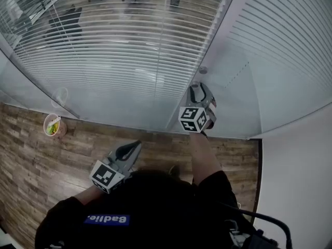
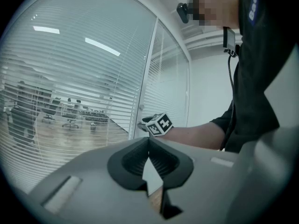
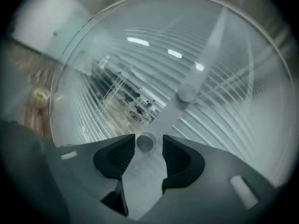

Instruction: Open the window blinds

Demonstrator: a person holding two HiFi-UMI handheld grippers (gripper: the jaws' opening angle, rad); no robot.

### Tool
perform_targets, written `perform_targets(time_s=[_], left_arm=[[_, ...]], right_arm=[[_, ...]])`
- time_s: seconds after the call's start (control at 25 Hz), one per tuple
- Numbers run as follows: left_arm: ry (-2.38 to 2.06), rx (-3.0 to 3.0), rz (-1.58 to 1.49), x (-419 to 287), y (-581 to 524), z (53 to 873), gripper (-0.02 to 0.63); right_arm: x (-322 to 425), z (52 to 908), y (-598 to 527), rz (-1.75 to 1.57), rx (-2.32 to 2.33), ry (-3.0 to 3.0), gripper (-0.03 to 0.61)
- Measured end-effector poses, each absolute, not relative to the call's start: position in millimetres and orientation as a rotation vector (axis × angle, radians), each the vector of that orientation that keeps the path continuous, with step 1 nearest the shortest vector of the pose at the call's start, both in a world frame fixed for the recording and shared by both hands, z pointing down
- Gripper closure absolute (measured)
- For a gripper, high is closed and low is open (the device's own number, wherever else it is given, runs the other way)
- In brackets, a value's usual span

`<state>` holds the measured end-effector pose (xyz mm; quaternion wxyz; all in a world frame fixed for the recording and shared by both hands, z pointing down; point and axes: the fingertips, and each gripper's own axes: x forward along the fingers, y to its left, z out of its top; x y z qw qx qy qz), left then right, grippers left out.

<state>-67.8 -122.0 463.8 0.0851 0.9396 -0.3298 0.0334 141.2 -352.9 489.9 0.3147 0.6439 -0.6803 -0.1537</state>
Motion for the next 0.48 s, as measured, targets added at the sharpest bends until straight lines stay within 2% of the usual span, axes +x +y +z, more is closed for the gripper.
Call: perform_targets(time_s=[0.12,0.2,0.28,0.36,0.48], left_arm=[[-0.986,2.806,0.105,-67.2,-122.0,463.6,0.614],[-0.993,2.804,0.111,-68.4,-122.3,464.1,0.614],[-1.001,2.799,0.111,-71.1,-122.4,464.7,0.614],[-1.006,2.793,0.107,-73.1,-122.2,464.3,0.614],[-1.007,2.795,0.107,-74.2,-121.2,463.1,0.614]], right_arm=[[133.5,499.8,-357.2,-0.58,1.546,-1.623,0.402],[133.4,501.2,-358.4,-0.647,1.513,-1.555,0.454],[133.6,500.5,-358.5,-0.655,1.524,-1.549,0.453],[134.3,498.9,-358.1,-0.573,1.6,-1.633,0.457],[138.8,493.6,-357.8,-0.251,1.801,-1.893,0.459]])
